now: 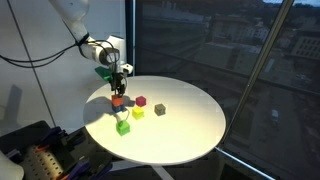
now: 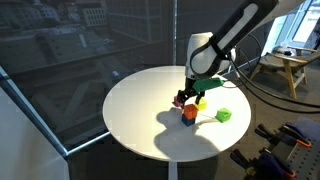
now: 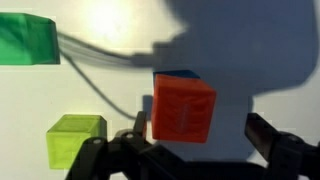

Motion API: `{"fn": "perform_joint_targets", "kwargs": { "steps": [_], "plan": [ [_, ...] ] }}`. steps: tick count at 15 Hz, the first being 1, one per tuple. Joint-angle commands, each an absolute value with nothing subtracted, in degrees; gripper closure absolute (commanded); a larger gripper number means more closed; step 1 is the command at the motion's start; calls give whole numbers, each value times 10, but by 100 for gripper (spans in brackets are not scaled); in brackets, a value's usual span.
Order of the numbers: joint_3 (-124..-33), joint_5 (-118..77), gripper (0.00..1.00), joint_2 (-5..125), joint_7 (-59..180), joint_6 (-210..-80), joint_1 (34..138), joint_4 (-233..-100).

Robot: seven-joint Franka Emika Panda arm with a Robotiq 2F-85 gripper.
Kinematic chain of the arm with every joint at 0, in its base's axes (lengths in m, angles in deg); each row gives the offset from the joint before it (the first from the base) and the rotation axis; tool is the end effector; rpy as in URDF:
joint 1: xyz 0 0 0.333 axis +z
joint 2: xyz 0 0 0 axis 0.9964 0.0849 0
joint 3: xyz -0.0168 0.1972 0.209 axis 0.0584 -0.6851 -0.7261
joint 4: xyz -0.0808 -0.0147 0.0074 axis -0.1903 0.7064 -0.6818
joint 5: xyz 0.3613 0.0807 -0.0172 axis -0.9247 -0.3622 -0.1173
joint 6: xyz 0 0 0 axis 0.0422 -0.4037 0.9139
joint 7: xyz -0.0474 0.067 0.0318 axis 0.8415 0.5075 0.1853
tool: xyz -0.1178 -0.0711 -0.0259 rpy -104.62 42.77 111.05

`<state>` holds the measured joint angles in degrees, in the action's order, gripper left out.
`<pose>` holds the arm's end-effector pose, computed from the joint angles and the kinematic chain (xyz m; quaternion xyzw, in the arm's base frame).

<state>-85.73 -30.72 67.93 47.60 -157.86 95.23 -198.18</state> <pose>0.5216 0.1249 0.1523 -0.9946 0.0932 0.0237 0.0393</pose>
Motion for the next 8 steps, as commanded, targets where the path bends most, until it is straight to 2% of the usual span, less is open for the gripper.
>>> {"fn": "perform_joint_targets", "kwargs": {
  "steps": [1, 8],
  "plan": [
    [-844, -293, 0, 699, 452, -1583, 962, -1965],
    [-836, -290, 0, 723, 455, -1576, 966, -1950]
  ]
}}
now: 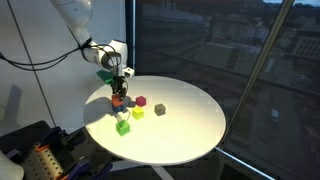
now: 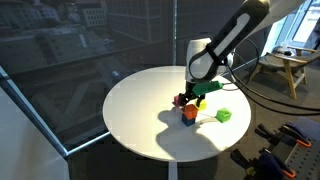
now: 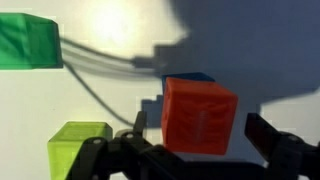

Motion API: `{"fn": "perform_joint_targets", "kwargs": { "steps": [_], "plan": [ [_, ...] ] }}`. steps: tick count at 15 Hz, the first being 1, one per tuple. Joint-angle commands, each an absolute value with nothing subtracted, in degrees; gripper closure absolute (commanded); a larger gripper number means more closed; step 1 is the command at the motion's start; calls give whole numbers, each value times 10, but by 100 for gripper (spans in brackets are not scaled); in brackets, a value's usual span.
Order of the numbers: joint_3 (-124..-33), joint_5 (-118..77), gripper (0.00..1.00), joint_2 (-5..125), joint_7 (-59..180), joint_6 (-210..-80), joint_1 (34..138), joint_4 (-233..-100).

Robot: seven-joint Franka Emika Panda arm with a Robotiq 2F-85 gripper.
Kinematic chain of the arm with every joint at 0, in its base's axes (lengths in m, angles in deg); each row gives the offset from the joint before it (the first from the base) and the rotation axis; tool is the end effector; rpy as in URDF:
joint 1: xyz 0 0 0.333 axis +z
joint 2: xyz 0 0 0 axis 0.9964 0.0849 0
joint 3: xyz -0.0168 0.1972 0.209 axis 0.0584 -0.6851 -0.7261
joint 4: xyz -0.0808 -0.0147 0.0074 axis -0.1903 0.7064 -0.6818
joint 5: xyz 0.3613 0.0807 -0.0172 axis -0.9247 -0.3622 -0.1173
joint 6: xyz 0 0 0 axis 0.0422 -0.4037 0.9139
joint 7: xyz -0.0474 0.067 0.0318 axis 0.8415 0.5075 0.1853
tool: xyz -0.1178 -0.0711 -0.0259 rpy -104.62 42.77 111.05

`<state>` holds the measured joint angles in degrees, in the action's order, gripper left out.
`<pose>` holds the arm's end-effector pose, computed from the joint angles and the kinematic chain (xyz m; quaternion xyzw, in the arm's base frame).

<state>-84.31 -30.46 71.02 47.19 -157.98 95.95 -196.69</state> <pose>0.5239 0.1181 0.1321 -0.9939 0.1006 0.0344 0.0299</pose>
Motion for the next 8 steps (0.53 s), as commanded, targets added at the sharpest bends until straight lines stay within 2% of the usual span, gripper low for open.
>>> {"fn": "perform_joint_targets", "kwargs": {
  "steps": [1, 2, 3, 4, 8],
  "plan": [
    [-835, -290, 0, 725, 456, -1576, 966, -1948],
    [-836, -290, 25, 727, 459, -1575, 965, -1946],
    [-835, -290, 27, 729, 459, -1576, 965, -1945],
    [-835, -290, 34, 730, 459, -1576, 965, -1944],
    [-839, -291, 68, 733, 465, -1565, 964, -1941]
  ]
}}
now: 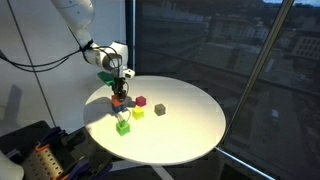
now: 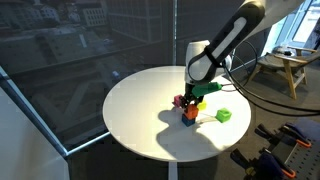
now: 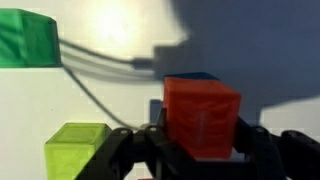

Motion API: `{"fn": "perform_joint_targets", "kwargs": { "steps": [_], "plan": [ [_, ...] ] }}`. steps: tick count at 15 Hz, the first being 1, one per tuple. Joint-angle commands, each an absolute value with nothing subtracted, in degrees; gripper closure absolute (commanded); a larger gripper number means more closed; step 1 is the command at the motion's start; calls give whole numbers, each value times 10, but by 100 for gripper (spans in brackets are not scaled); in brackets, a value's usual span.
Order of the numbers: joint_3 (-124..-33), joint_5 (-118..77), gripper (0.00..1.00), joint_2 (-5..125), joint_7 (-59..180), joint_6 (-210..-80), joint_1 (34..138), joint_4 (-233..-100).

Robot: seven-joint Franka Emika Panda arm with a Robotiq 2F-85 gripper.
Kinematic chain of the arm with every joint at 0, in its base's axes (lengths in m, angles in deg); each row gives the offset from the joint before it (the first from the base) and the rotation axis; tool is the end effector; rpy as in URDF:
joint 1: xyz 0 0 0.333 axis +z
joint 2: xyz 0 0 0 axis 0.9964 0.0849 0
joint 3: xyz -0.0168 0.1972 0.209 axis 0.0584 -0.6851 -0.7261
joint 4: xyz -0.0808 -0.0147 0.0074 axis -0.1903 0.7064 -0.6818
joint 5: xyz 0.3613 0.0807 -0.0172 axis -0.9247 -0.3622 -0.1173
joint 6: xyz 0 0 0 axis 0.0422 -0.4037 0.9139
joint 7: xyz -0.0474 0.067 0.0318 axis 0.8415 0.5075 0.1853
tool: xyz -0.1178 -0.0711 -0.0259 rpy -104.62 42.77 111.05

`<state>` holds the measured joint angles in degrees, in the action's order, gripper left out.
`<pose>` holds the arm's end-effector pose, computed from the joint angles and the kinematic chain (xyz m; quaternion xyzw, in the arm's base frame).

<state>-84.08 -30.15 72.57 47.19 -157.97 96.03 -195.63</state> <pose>0.5263 0.1171 0.1236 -0.9939 0.0996 0.0380 0.0267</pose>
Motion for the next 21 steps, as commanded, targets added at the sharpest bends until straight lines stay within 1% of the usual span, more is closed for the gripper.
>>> {"fn": "perform_joint_targets", "kwargs": {
  "steps": [1, 6, 15, 21],
  "plan": [
    [-839, -291, 70, 732, 465, -1560, 964, -1940],
    [-837, -284, 77, 716, 464, -1520, 967, -1938],
    [-829, -249, 77, 655, 452, -1495, 967, -1949],
    [-823, -250, 77, 641, 457, -1488, 951, -1953]
  ]
}}
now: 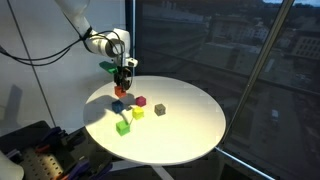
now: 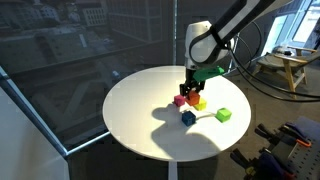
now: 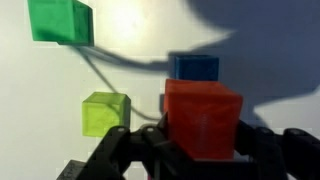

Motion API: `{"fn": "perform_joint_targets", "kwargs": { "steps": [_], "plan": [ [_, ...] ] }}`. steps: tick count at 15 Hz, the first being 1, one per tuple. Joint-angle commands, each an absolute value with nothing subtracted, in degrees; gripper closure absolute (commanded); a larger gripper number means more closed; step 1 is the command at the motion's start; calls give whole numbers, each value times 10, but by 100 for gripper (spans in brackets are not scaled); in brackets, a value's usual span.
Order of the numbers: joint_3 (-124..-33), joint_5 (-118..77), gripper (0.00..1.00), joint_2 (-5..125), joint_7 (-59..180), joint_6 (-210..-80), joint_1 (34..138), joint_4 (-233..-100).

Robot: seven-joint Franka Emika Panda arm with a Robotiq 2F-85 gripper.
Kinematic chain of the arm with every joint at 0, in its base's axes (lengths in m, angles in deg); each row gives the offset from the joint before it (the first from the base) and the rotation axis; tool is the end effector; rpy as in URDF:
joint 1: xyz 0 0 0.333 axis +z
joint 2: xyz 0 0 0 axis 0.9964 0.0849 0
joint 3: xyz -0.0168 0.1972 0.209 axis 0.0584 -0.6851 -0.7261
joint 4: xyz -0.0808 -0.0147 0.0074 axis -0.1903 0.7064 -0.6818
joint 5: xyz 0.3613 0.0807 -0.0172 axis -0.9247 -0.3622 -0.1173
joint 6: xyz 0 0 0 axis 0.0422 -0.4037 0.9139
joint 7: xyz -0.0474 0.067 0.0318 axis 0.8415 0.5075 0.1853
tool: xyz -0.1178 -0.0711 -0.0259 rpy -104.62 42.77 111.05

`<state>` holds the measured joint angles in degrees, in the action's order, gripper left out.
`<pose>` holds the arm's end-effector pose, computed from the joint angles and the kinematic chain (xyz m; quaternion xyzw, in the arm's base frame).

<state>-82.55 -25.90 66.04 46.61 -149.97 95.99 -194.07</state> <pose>0.5403 0.1047 0.1839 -0.9960 0.0835 0.0309 0.0048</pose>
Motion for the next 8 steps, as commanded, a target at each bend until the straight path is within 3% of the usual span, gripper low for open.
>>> {"fn": "perform_joint_targets", "kwargs": {
  "steps": [1, 8],
  "plan": [
    [-820, -250, 77, 640, 457, -1488, 948, -1954],
    [-804, -253, 77, 636, 461, -1490, 922, -1955]
  ]
}}
